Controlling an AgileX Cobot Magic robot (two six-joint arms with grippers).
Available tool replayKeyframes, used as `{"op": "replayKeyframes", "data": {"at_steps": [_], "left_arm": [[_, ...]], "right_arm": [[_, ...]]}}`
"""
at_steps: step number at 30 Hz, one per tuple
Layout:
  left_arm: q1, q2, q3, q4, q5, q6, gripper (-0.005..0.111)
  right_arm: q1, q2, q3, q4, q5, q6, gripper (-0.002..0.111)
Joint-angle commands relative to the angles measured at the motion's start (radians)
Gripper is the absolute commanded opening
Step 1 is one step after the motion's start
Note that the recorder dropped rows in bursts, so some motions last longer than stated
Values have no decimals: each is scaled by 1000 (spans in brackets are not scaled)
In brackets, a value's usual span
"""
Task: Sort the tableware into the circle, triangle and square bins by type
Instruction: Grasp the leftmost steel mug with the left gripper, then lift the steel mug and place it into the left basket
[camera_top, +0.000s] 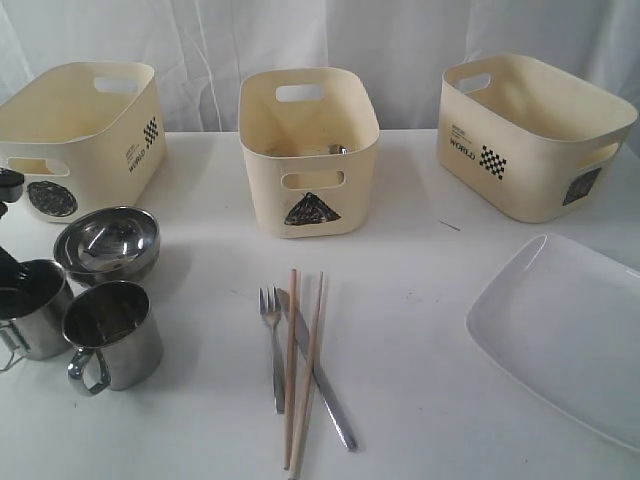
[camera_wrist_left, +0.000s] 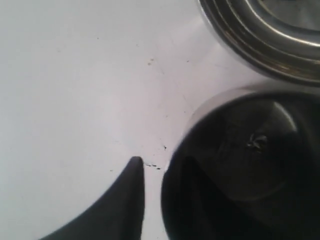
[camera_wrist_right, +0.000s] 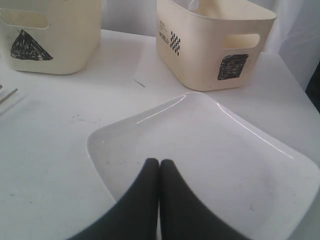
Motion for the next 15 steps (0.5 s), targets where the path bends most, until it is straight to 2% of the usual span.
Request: {"op": "replayKeyframes", "data": {"at_steps": [1,7,9,12,15], "left_arm": [[-3,-6,4,-8,28,-69,0],[-3,-24,-2,-6,49,-114,0],[-3,-86,-4,10,46,-149,0],[2,-260,-62,136,13,-225,0],[3,-414,-153,227,-101,-352,0]], "right_arm": [[0,-7,2,-6,-5,-4,0],[0,-7,2,-6,-5,-4,0],[0,-7,2,-6,-5,-4,0],[0,-7,2,-6,-5,-4,0],[0,-7,2,-6,-5,-4,0]]}}
